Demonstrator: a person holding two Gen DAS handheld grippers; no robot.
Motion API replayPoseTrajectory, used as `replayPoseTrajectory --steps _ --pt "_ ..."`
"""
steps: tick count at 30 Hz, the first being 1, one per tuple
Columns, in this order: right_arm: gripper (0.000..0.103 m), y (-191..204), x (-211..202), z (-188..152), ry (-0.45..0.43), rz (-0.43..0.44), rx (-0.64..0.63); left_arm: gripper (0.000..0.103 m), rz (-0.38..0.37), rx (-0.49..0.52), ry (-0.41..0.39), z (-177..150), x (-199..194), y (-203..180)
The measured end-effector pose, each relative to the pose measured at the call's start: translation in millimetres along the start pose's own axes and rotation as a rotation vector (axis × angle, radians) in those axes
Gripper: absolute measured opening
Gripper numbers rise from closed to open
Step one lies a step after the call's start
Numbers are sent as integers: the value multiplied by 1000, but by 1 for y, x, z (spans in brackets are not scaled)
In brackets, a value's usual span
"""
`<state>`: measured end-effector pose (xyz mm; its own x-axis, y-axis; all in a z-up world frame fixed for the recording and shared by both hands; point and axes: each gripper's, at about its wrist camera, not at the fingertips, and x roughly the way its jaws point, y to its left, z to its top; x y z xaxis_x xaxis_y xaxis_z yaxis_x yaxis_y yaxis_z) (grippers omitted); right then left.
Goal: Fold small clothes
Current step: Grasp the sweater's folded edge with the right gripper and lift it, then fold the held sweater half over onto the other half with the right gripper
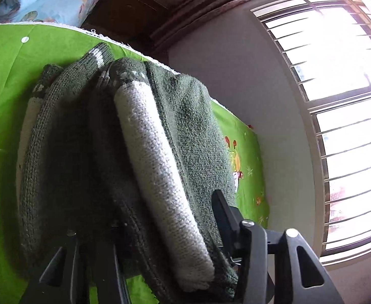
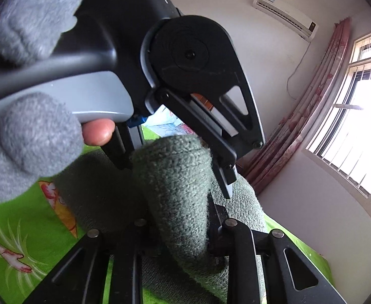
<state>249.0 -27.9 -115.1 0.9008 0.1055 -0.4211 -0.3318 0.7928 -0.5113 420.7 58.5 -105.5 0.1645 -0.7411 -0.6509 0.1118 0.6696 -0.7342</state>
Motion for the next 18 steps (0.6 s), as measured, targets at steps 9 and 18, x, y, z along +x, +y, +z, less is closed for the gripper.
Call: replayPoseTrajectory --steps 9,18 --pt "103 -16 -37 -20 20 39 39 32 18 27 -33 -3 3 -1" --pt "103 -96 -65 -94 240 29 351 25 54 66 -98 -18 -8 -12"
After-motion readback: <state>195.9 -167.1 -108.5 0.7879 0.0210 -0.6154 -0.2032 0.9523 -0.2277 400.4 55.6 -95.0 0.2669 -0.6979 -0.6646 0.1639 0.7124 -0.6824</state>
